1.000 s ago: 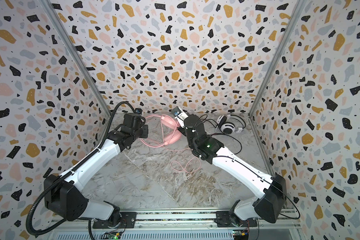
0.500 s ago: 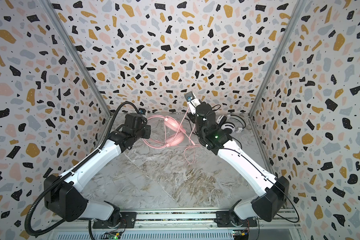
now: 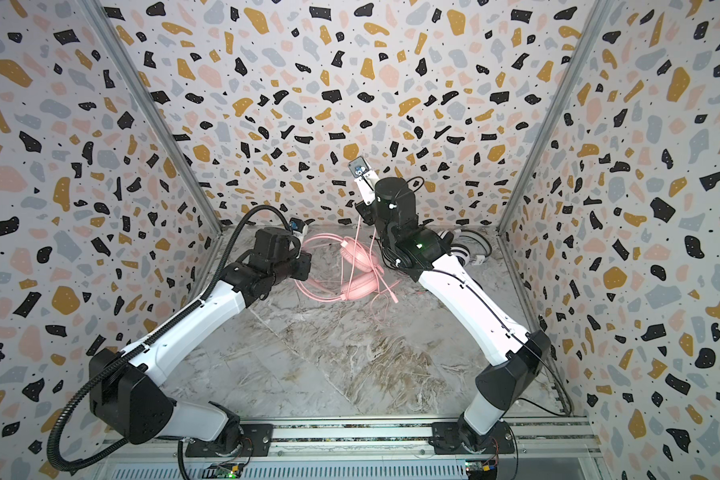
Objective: Wrap the headphones
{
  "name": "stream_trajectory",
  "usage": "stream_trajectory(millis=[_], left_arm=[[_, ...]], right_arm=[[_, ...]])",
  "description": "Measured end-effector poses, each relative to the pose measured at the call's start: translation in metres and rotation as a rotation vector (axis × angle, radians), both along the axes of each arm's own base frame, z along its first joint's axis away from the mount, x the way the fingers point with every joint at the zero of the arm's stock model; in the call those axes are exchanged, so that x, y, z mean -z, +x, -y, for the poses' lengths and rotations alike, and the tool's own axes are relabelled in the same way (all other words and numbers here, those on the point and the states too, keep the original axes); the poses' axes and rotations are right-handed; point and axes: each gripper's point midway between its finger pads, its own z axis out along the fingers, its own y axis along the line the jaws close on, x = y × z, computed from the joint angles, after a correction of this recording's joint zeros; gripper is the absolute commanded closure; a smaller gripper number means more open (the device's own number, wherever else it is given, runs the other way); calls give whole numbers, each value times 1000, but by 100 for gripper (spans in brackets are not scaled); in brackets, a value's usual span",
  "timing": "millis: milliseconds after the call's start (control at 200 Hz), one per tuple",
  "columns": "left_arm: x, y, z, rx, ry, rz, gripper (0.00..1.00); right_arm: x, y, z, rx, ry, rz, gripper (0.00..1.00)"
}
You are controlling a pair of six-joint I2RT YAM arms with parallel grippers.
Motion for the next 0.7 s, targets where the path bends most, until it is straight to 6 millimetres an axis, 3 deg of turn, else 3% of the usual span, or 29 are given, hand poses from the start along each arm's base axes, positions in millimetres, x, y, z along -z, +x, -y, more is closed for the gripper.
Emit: stream_trajectory(millis=[215, 400, 526, 696], left_arm=[[6, -8, 25, 86, 21, -11, 100], [12, -13, 35, 134, 31, -31, 100], [8, -18, 43, 166, 21, -18, 100], [-9, -23, 46, 193, -14, 20, 100]], right_arm=[[11, 0, -34, -105, -18, -53, 88], [22, -1, -51, -148, -28, -86, 88], [33, 13, -41, -116, -29, -122, 88], [65, 48, -6, -31, 0, -218, 88]])
